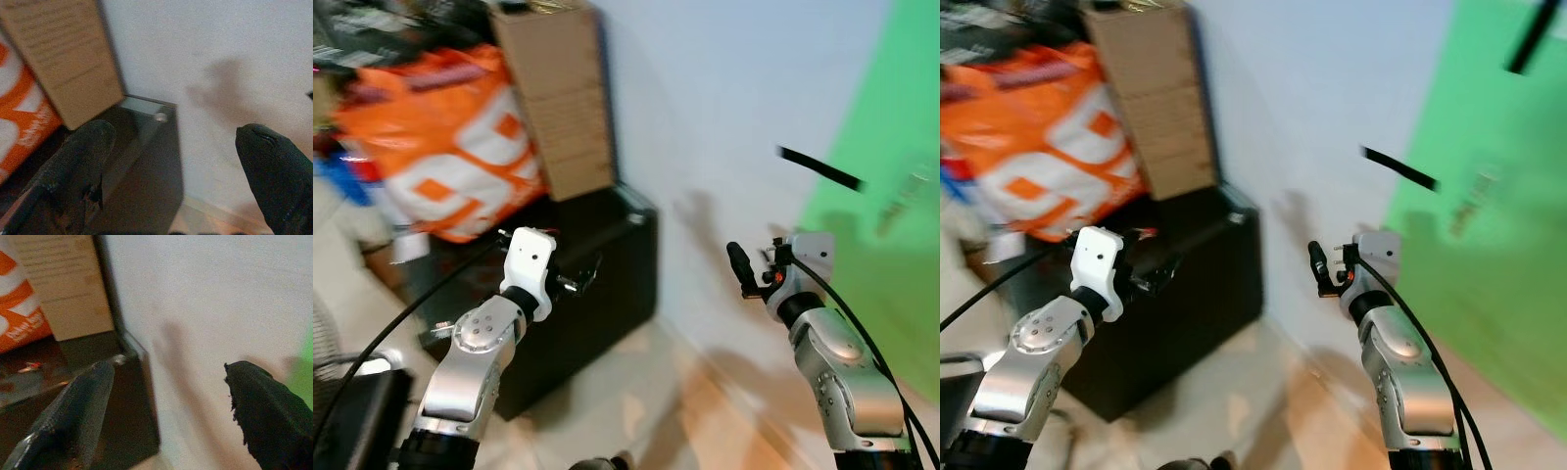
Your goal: Hang keys on a hook
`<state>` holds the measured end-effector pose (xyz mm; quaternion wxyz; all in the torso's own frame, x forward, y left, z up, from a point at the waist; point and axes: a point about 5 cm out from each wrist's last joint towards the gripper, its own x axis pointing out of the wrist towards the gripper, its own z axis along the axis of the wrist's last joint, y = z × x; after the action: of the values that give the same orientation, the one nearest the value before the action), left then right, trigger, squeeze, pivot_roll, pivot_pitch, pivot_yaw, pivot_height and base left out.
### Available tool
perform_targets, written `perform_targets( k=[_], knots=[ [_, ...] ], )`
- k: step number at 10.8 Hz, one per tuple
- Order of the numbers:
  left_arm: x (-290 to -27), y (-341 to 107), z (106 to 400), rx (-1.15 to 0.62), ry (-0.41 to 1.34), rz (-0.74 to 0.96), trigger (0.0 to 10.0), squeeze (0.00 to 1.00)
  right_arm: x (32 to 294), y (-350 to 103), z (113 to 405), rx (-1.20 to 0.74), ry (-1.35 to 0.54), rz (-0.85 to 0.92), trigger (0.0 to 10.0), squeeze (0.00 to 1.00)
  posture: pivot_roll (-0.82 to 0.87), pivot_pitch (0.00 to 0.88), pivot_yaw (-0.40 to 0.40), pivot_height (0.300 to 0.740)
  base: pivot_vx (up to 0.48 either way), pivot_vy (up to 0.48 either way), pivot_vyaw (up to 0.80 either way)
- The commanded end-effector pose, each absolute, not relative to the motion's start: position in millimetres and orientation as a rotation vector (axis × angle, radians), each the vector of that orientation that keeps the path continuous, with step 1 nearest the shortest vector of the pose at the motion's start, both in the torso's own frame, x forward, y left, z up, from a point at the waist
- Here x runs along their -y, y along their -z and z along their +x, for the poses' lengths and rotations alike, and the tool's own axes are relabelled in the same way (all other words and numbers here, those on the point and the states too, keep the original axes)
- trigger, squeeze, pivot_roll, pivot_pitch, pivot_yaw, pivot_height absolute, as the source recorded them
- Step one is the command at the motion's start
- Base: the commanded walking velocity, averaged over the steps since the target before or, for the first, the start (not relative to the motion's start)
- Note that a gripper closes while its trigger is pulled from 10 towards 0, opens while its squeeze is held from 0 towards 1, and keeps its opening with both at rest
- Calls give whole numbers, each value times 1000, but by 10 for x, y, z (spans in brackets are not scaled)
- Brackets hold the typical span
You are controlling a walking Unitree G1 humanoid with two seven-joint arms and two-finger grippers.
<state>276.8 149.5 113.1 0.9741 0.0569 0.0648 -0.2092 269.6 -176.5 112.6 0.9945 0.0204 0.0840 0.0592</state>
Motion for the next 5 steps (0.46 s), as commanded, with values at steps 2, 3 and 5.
perform_targets(
  k=[2, 3, 5],
  knots=[
    [-1511, -1197, 2810, -103, 406, 130, 10000, 0, 1733, -1144, 2714, -170, -121, 47, 10000, 1000, -73, 0, 88, 740, 322, 0, 0],
    [-1515, -1200, 2815, -101, 402, 129, 10000, 0, 1729, -1145, 2724, -172, -123, 48, 10000, 1000, -67, 0, 82, 740, 322, 0, 0],
    [-1521, -1203, 2823, -100, 397, 126, 10000, 0, 1709, -1153, 2737, -167, -134, 49, 10000, 1000, -66, 0, 80, 740, 324, 0, 0]
  ],
)
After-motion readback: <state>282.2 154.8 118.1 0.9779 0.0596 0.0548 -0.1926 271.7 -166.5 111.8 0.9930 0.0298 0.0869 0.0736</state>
